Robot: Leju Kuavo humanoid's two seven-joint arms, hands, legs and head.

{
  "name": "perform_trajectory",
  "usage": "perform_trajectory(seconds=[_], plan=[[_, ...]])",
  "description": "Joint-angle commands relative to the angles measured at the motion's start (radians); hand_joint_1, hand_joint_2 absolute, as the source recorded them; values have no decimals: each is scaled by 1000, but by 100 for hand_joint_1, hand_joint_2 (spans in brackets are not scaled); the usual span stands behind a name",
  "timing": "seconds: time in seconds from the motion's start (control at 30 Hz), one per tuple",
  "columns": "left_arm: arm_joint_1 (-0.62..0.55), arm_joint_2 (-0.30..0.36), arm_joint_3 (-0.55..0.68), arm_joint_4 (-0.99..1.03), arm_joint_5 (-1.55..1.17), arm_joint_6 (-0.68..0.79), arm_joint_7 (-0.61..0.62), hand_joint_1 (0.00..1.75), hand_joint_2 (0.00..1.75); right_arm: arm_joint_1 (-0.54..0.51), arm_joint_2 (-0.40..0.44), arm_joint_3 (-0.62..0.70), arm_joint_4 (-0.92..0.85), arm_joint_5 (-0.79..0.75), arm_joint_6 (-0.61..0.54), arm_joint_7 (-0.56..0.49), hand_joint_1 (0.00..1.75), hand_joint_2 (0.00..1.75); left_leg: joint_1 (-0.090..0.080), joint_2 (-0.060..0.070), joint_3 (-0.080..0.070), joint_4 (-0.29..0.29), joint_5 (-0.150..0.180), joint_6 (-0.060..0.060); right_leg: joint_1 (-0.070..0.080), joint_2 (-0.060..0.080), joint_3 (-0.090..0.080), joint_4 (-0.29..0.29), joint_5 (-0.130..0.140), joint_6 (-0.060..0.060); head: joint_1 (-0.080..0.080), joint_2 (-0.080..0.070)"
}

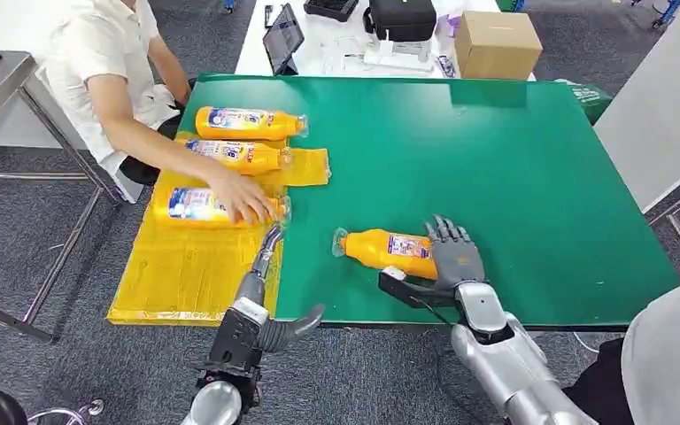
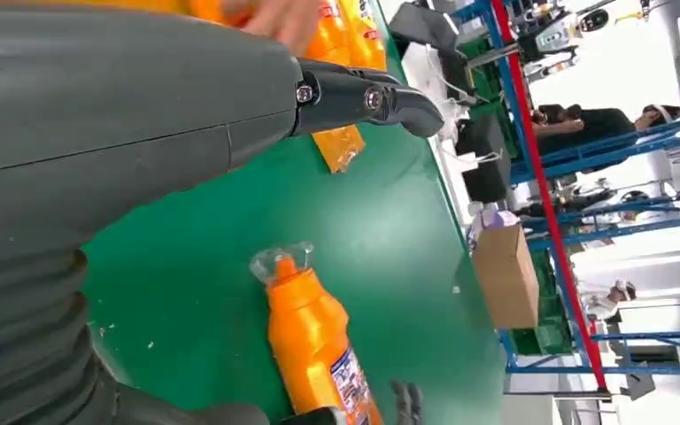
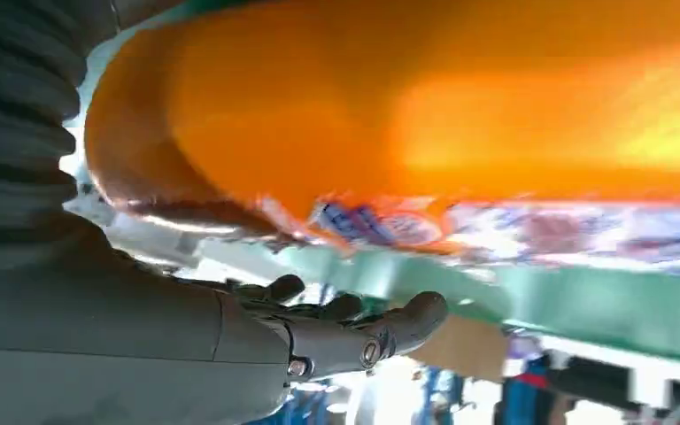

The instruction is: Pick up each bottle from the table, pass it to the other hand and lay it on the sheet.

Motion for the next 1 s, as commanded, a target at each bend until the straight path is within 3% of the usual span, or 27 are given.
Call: perform_trajectory(seconds=[0.03, 0.2, 0.37, 0.43, 0.47, 0.5, 0.67, 0.87, 1.0], plan=[[-40, 15, -33, 67, 7, -3, 5, 0, 175, -35, 38, -98, 222, -6, 23, -5, 0, 175, 0, -1, 2, -1, 0, 1, 1, -2, 3, -2, 0, -2, 0, 0], [-50, 15, -41, 83, 12, -4, 8, 0, 175, -40, 45, -134, 296, -47, 46, -31, 0, 175, 1, -1, 7, -3, 1, 2, 2, -3, 7, -4, 1, -4, 0, 0], [-67, 21, -57, 104, 38, -4, -6, 0, 175, -59, 45, -175, 405, -115, 82, -136, 0, 175, 1, -1, 10, -2, 1, 1, 1, -3, 9, -3, 1, -2, 0, 0], [-75, 25, -63, 112, 50, -6, -12, 0, 175, -56, 51, -187, 436, -144, 86, -190, 148, 175, 0, -2, 12, -2, 1, 2, 1, -4, 9, -4, 1, -2, 0, 0], [-77, 26, -66, 115, 54, -7, -13, 0, 175, -53, 52, -187, 443, -149, 83, -205, 148, 175, 1, -3, 12, -3, 2, 2, 2, -6, 9, -5, 2, -3, 0, 0], [-80, 26, -67, 119, 57, -7, -15, 0, 175, -48, 55, -186, 450, -152, 77, -218, 175, 175, 1, -2, 14, -3, 2, 2, 2, -5, 4, -6, 2, -3, 0, 0], [-91, 32, -84, 130, 80, -10, -28, 0, 175, -26, 77, -210, 461, -241, 67, -373, 175, 175, 1, -2, 20, -3, 0, 2, 2, -4, 10, -6, 2, -3, 0, 0], [-95, 32, -92, 126, 88, -12, -33, 0, 175, -18, 88, -197, 446, -253, -18, -434, 175, 175, 2, 1, 22, -7, 2, 3, 3, -2, 10, -9, 4, -6, 0, 0], [-95, 32, -90, 126, 91, -11, -34, 0, 175, -12, 95, -196, 429, -270, -50, -467, 175, 175, 3, 6, 27, -2, -4, 0, 4, 6, 16, -5, 1, -3, 0, 0]])
